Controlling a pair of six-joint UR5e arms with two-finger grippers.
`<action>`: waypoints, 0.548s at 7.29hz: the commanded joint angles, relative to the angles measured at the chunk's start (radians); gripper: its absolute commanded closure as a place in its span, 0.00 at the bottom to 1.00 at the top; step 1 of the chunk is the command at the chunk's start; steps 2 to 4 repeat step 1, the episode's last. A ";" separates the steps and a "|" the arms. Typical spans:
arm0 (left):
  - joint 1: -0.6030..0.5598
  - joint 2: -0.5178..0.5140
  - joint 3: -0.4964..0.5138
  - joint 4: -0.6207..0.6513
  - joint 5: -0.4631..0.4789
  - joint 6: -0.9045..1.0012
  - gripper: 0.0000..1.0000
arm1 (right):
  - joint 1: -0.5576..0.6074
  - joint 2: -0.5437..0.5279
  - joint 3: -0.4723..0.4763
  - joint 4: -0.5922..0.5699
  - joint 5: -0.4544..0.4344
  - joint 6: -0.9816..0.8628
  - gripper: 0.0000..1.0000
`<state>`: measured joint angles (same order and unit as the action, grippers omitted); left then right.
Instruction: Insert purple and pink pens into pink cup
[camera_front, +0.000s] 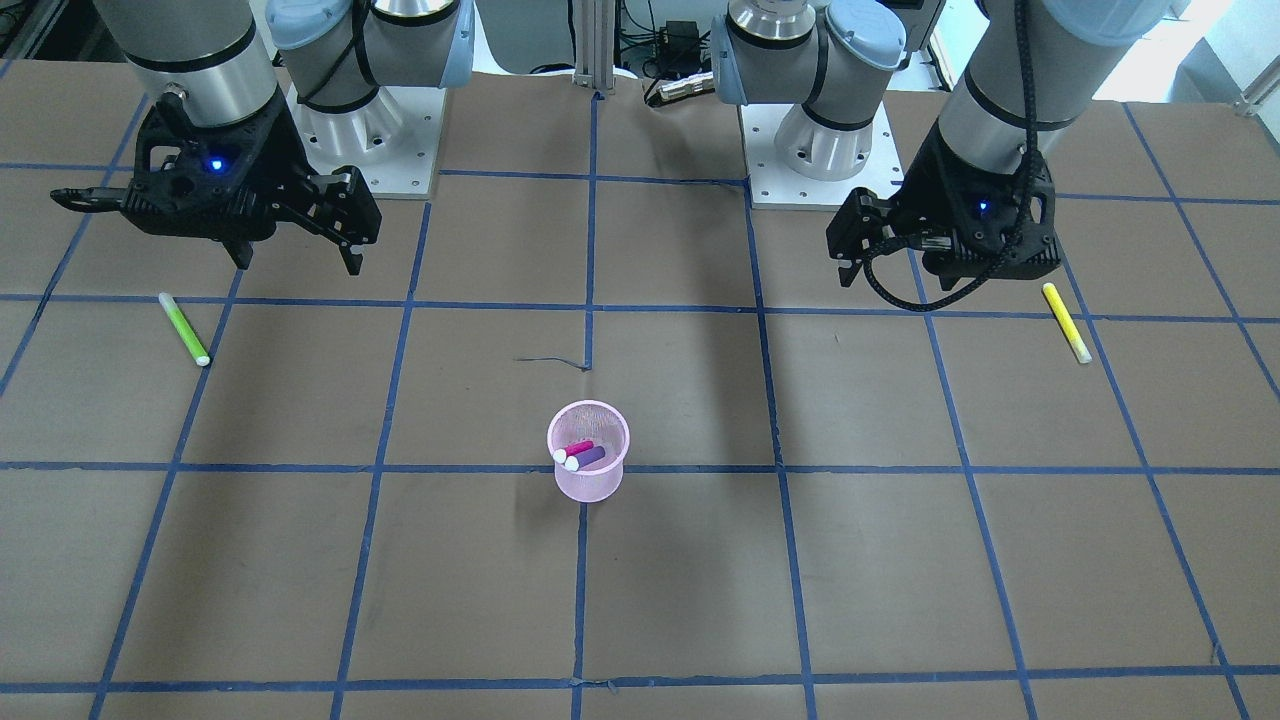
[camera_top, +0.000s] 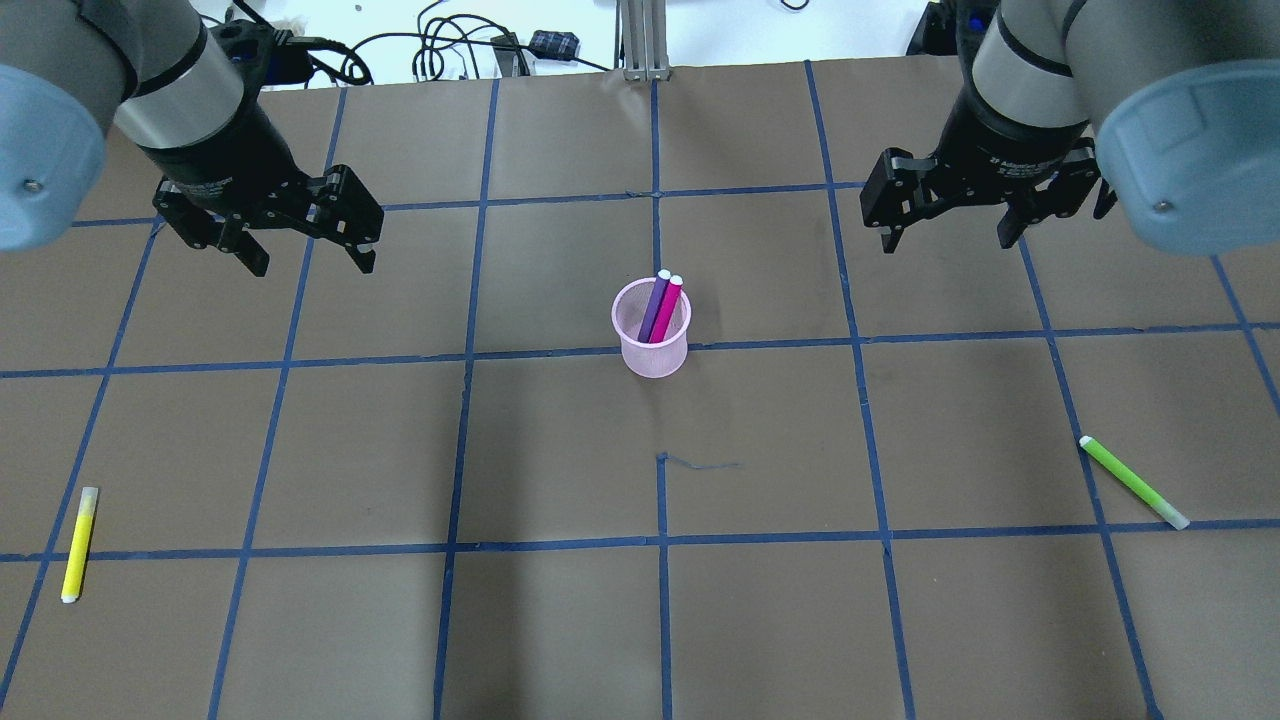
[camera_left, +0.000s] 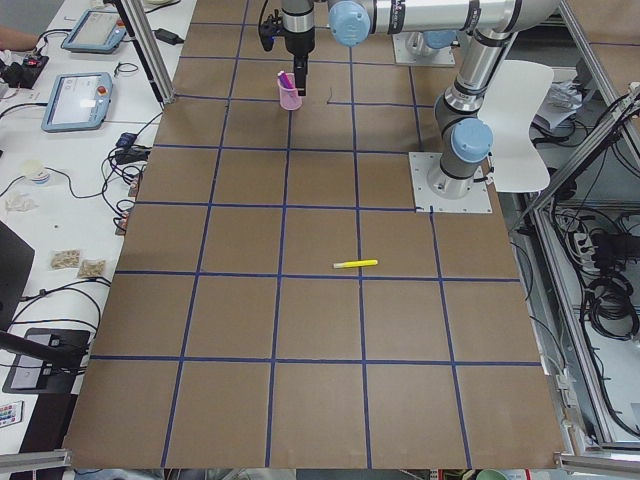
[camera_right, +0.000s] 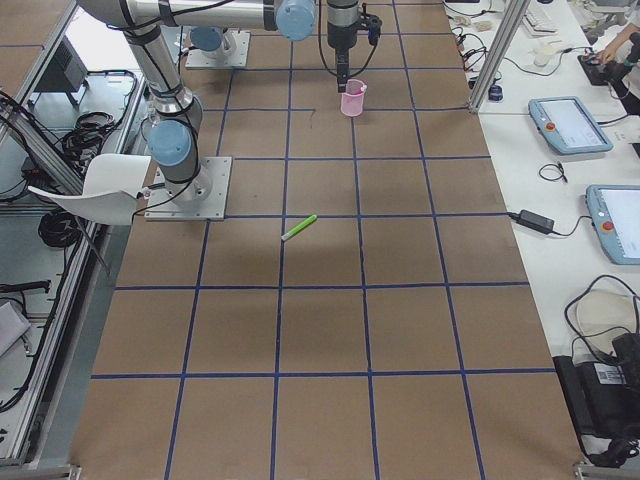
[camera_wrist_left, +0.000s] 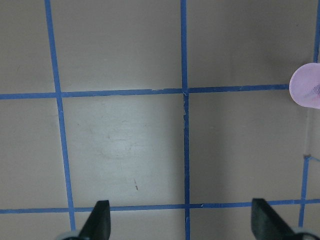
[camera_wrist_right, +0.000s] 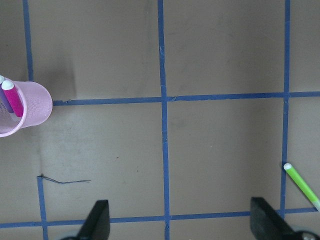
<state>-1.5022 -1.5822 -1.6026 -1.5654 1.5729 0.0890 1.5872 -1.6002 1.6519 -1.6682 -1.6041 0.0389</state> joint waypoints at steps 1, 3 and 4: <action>-0.001 -0.002 0.000 0.002 -0.001 0.000 0.00 | 0.000 0.000 0.006 0.004 0.000 0.001 0.00; -0.001 -0.002 0.000 0.002 -0.001 0.000 0.00 | 0.000 0.000 0.006 0.004 0.000 0.001 0.00; -0.001 -0.002 0.000 0.002 -0.001 0.000 0.00 | 0.000 0.000 0.006 0.004 0.000 0.001 0.00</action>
